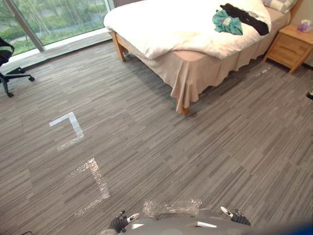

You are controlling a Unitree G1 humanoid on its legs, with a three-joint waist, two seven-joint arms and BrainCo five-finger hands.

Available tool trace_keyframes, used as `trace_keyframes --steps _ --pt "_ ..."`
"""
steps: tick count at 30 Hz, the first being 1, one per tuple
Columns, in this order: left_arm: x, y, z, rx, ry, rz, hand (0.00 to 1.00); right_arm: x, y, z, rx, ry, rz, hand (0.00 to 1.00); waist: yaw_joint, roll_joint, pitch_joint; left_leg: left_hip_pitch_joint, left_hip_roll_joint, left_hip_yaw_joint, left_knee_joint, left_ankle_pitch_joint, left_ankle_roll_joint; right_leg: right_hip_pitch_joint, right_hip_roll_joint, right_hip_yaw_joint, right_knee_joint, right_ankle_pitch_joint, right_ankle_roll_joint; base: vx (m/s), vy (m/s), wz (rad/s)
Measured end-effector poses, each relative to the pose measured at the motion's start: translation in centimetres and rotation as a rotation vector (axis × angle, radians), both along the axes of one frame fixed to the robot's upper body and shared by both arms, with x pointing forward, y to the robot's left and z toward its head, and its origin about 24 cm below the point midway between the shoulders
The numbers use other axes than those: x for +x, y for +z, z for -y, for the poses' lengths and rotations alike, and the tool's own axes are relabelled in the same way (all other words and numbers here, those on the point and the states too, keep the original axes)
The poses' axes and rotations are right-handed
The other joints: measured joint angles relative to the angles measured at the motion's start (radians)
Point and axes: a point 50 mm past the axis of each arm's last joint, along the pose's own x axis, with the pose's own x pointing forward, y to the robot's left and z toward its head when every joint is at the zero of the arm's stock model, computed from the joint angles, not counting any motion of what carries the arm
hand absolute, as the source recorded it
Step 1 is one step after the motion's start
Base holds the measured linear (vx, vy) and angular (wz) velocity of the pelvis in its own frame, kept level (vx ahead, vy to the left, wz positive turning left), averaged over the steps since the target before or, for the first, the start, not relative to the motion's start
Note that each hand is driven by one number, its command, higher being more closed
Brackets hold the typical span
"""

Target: Tidy the bed and pick cloth on bed and put in laundry

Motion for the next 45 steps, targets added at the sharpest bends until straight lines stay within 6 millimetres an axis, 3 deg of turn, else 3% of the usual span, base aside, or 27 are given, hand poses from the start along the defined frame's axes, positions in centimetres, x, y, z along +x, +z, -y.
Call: trace_keyframes --steps 2,3,4,7,8,9,11,13,14,16,18,20,21,22,24,26,29,30,32,33,35,36,39,42,43,44,45 --pt "0.1 0.1 -0.8 0.024 0.006 -0.027 0.0 0.0 -0.1 -0.6 0.011 -0.007 -0.002 0.0 -0.01 -0.029 0.004 0.006 -0.002 0.042 0.027 -0.02 -0.017 0.01 -0.032 -0.104 -0.02 -0.032 -0.047 -0.04 -0.027 -0.71" --pt "0.1 0.1 -1.1 0.032 -0.005 -0.044 0.0 -0.2 -0.2 -1.1 0.019 -0.009 -0.011 0.0 -0.011 -0.041 0.01 0.004 0.0 0.056 0.04 -0.027 -0.027 0.05 -0.016 -0.129 -0.114 -0.057 -0.09 0.0 -0.081 -0.56" --pt "0.6 0.1 -1.0 0.032 -0.024 -0.046 0.0 -0.1 -0.2 -1.0 0.014 -0.011 -0.011 0.0 -0.01 -0.046 0.014 0.006 0.004 0.062 0.038 -0.027 -0.028 0.069 -0.003 -0.131 -0.149 -0.063 -0.104 0.04 -0.136 -0.36" --pt "1.6 0.0 -0.2 0.024 -0.075 -0.048 0.0 -0.1 -0.1 -0.1 -0.018 -0.035 -0.018 0.0 -0.042 0.0 0.047 0.024 0.046 0.065 0.024 -0.023 -0.034 0.041 0.015 -0.147 -0.093 -0.037 -0.061 0.0 -0.103 -0.05" --pt "2.0 0.0 0.1 0.02 -0.073 -0.041 0.0 -0.3 -0.1 0.2 -0.016 -0.068 -0.02 0.0 -0.049 0.02 0.051 0.032 0.068 0.067 0.022 -0.03 -0.042 0.026 0.019 -0.151 -0.049 -0.055 -0.077 0.01 -0.092 -0.07" --pt "2.0 0.0 0.1 0.019 -0.072 -0.04 0.0 -0.6 -0.2 0.3 -0.01 -0.109 -0.024 0.0 -0.047 0.019 0.052 0.042 0.081 0.069 0.026 -0.039 -0.054 0.019 0.008 -0.147 -0.028 -0.073 -0.091 0.06 -0.133 -0.17" --pt "1.9 0.0 0.1 0.011 -0.054 -0.042 0.0 -1.0 -0.2 0.4 -0.002 -0.143 -0.029 0.0 -0.045 0.023 0.054 0.06 0.133 0.079 0.043 -0.061 -0.093 -0.031 -0.032 -0.132 -0.02 -0.086 -0.08 0.17 -0.237 -0.22" --pt "1.4 0.0 -0.4 0.012 -0.052 -0.053 0.0 -1.4 -0.3 -0.1 0.007 -0.139 -0.04 0.0 -0.043 0.007 0.046 0.081 0.174 0.106 0.058 -0.084 -0.14 -0.046 -0.074 -0.145 -0.123 0.021 -0.064 0.27 -0.315 -0.26" --pt "0.9 -0.1 -0.4 0.011 -0.045 -0.07 0.0 -1.8 -0.4 0.0 0.006 -0.144 -0.051 0.0 -0.046 0.02 0.038 0.109 0.212 0.121 0.061 -0.091 -0.148 -0.045 -0.043 -0.164 -0.093 -0.011 -0.108 0.3 -0.271 -0.3" --pt "0.3 -0.3 -0.1 -0.002 -0.04 -0.088 0.0 -1.2 -0.3 -0.1 -0.006 -0.107 -0.039 0.0 -0.051 0.015 0.02 0.105 0.236 0.131 0.094 -0.061 -0.141 -0.079 -0.023 -0.155 -0.032 -0.077 -0.133 0.38 -0.308 -0.42" --pt "0.5 -0.3 0.3 -0.007 -0.031 -0.082 0.0 -0.4 -0.1 0.5 -0.044 -0.039 -0.032 0.0 -0.06 0.028 0.018 0.068 0.268 0.128 0.203 -0.044 -0.131 -0.079 0.001 -0.143 -0.014 -0.11 -0.159 0.39 -0.315 -0.52" --pt "1.0 -0.3 0.8 -0.033 0.009 -0.059 0.0 0.2 0.1 1.8 -0.104 0.066 -0.048 0.0 -0.061 0.072 0.018 -0.062 0.341 0.057 0.519 0.03 -0.064 -0.024 0.051 -0.133 -0.085 -0.109 -0.184 0.42 -0.267 -0.5" --pt "1.2 -0.3 0.9 -0.043 0.031 -0.047 0.0 0.3 0.2 2.1 -0.117 0.095 -0.051 0.0 -0.062 0.083 0.019 -0.107 0.354 0.024 0.626 0.039 -0.066 0.006 0.069 -0.122 -0.121 -0.103 -0.194 0.47 -0.207 -0.47" --pt "1.7 -0.2 1.2 -0.054 0.048 -0.012 0.0 0.6 0.3 2.2 -0.125 0.132 -0.051 0.0 -0.058 0.096 0.024 -0.175 0.356 -0.03 0.824 -0.005 -0.072 0.08 0.096 -0.107 -0.199 -0.091 -0.206 0.38 -0.125 -0.47" --pt "1.9 -0.1 0.9 -0.058 0.056 0.01 0.0 1.1 0.3 2.2 -0.114 0.181 -0.05 0.0 -0.05 0.093 0.024 -0.26 0.304 -0.091 0.978 -0.063 -0.069 0.174 0.116 -0.072 -0.291 -0.082 -0.204 0.41 -0.075 -0.51" --pt "3.1 0.2 1.0 -0.078 0.072 0.063 0.0 2.1 0.3 1.9 -0.09 0.211 -0.034 0.0 -0.021 0.087 0.028 -0.389 0.207 -0.088 1.027 -0.122 -0.046 0.267 0.118 -0.01 -0.39 -0.063 -0.201 0.38 0.009 -0.76" --pt "3.7 0.4 1.1 -0.102 0.105 0.107 0.0 2.7 0.4 1.8 -0.079 0.233 -0.02 0.0 0.013 0.073 0.042 -0.48 0.103 -0.03 0.842 -0.147 -0.02 0.344 0.086 0.049 -0.438 -0.054 -0.196 0.37 0.097 -0.83" --pt "3.8 0.4 1.1 -0.115 0.143 0.12 0.0 2.9 0.5 1.7 -0.08 0.25 -0.008 0.0 0.02 0.069 0.047 -0.494 0.066 -0.005 0.639 -0.112 -0.025 0.37 0.06 0.062 -0.43 -0.061 -0.181 0.5 0.168 -1.01" --pt "3.5 0.4 1.5 -0.13 0.173 0.124 0.0 3.1 0.7 1.9 -0.091 0.282 0.006 0.0 0.023 0.086 0.047 -0.475 0.064 -0.01 0.412 0.015 -0.034 0.387 0.061 0.067 -0.422 -0.087 -0.135 0.42 0.175 -0.81" --pt "3.3 0.4 0.9 -0.122 0.197 0.125 0.0 3.4 0.9 2.0 -0.107 0.298 0.03 0.0 0.019 0.084 0.054 -0.443 0.063 0.036 0.334 0.123 0.05 0.424 0.042 0.057 -0.426 -0.127 -0.076 0.41 0.186 -0.51" --pt "4.3 0.8 0.3 -0.105 0.192 0.166 0.0 2.9 0.7 0.6 -0.09 0.313 0.05 0.0 0.014 0.045 0.045 -0.42 0.006 0.067 0.25 0.126 0.046 0.424 -0.004 0.03 -0.465 -0.089 -0.069 0.39 0.168 -0.23" --pt "4.8 0.9 0.3 -0.102 0.179 0.178 0.0 2.9 0.7 0.6 -0.1 0.321 0.054 0.0 0.018 0.039 0.044 -0.412 -0.013 0.084 0.235 0.133 0.056 0.435 -0.023 0.013 -0.5 -0.05 -0.044 0.31 0.133 -0.1" --pt "4.9 0.9 0.4 -0.1 0.172 0.181 0.0 2.5 0.6 0.5 -0.125 0.327 0.038 0.0 0.012 0.038 0.043 -0.375 -0.024 0.159 0.219 0.13 0.065 0.472 -0.038 0.001 -0.517 0.021 -0.024 0.23 0.145 0.17" --pt "4.2 0.7 0.5 -0.09 0.196 0.161 0.0 1.7 0.4 0.6 -0.187 0.348 -0.001 0.0 0.019 0.028 0.002 -0.314 -0.04 0.154 0.161 0.083 0.101 0.421 -0.048 0.005 -0.363 0.052 -0.014 0.25 0.152 0.17" --pt "3.8 0.6 0.3 -0.08 0.199 0.151 0.0 1.7 0.4 0.7 -0.198 0.345 -0.006 0.0 0.023 0.024 -0.003 -0.286 -0.045 0.153 0.146 0.064 0.099 0.344 -0.064 0.017 -0.173 0.063 0.005 0.23 0.11 0.06" --pt "3.4 0.6 0.2 -0.069 0.197 0.138 0.0 1.7 0.4 0.5 -0.198 0.328 -0.002 0.0 0.019 0.013 -0.004 -0.243 -0.065 0.139 0.124 0.041 0.1 0.25 -0.103 0.033 0.051 0.137 0.068 0.19 0.096 0.1" --pt "3.3 0.6 0.0 -0.063 0.193 0.131 0.0 1.5 0.4 0.5 -0.197 0.31 -0.008 0.0 0.014 0.006 -0.002 -0.214 -0.078 0.121 0.11 0.032 0.1 0.209 -0.121 0.042 0.158 0.209 0.078 0.2 0.09 0.42"
